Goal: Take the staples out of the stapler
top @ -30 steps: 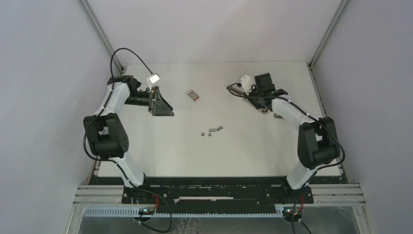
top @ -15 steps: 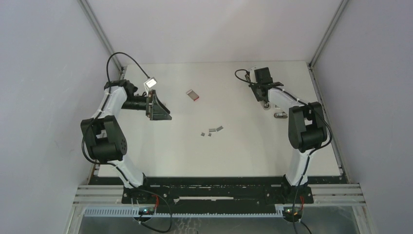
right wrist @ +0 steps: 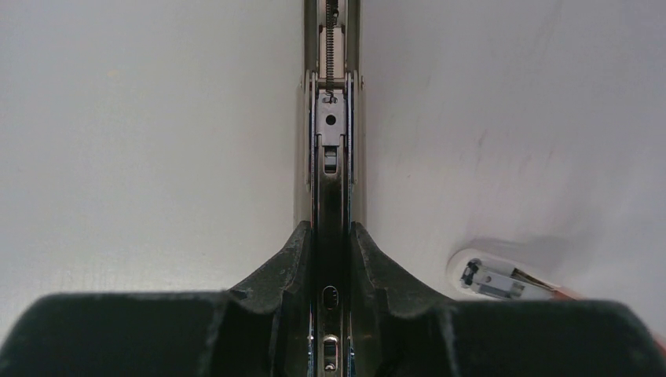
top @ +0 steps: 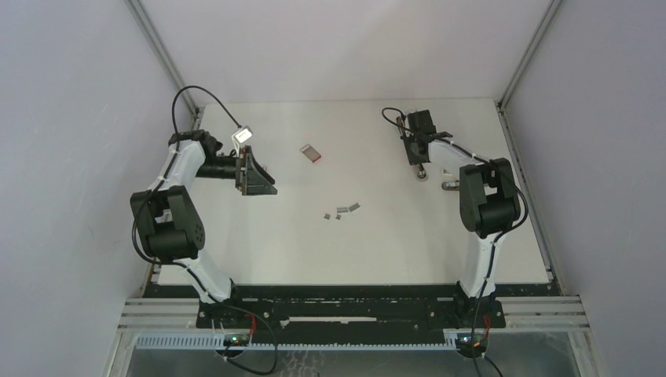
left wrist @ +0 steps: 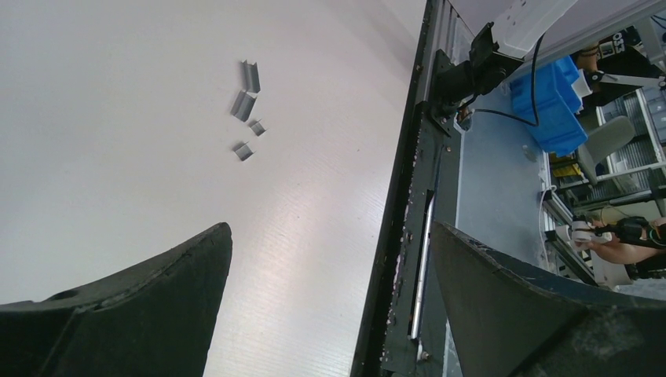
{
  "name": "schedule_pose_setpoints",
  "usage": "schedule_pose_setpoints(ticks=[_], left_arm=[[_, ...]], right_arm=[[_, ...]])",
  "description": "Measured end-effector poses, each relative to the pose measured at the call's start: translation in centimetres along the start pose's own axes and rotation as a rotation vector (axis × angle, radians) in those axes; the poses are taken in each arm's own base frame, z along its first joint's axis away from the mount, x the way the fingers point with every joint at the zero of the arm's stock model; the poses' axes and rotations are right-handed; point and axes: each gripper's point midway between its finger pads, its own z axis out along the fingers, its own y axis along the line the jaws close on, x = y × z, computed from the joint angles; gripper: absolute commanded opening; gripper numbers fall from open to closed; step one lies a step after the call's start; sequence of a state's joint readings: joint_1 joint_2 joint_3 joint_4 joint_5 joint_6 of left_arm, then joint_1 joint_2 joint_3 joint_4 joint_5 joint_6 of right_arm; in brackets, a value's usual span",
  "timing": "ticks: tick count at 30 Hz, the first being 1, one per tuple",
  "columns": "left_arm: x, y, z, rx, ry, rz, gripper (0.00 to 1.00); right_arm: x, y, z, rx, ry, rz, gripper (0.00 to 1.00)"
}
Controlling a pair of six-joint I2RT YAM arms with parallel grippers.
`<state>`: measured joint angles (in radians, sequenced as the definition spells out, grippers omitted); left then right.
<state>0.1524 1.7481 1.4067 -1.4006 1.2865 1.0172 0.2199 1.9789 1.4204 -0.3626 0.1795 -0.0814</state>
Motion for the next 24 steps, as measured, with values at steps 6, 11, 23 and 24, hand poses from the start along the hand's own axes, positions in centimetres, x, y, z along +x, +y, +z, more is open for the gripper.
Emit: schedule_pose_setpoints(ticks=[6,11,23,24], left_arm=[[0.1,0.0,0.0,0.000,-0.001,0.004,1.00],[0.1,0.0,0.0,0.000,-0.001,0.003,1.00],[0.1,0.1,-0.1,-0.003,-0.004,0.003,1.00],[0.1,0.1,-0.1,-0.003,-0.004,0.004,1.00]], right_arm=[[1.3,0.6,0.9,-0.030,0.045,0.038,0.06],[1.2,0.6,0.9,-0.048,0.053,0.054,0.10],[1.6,1.2,0.7,-0.093,0.075,0.065,0.37],[1.6,1.2,0.7,-0.097,0.076,0.065,0.39]])
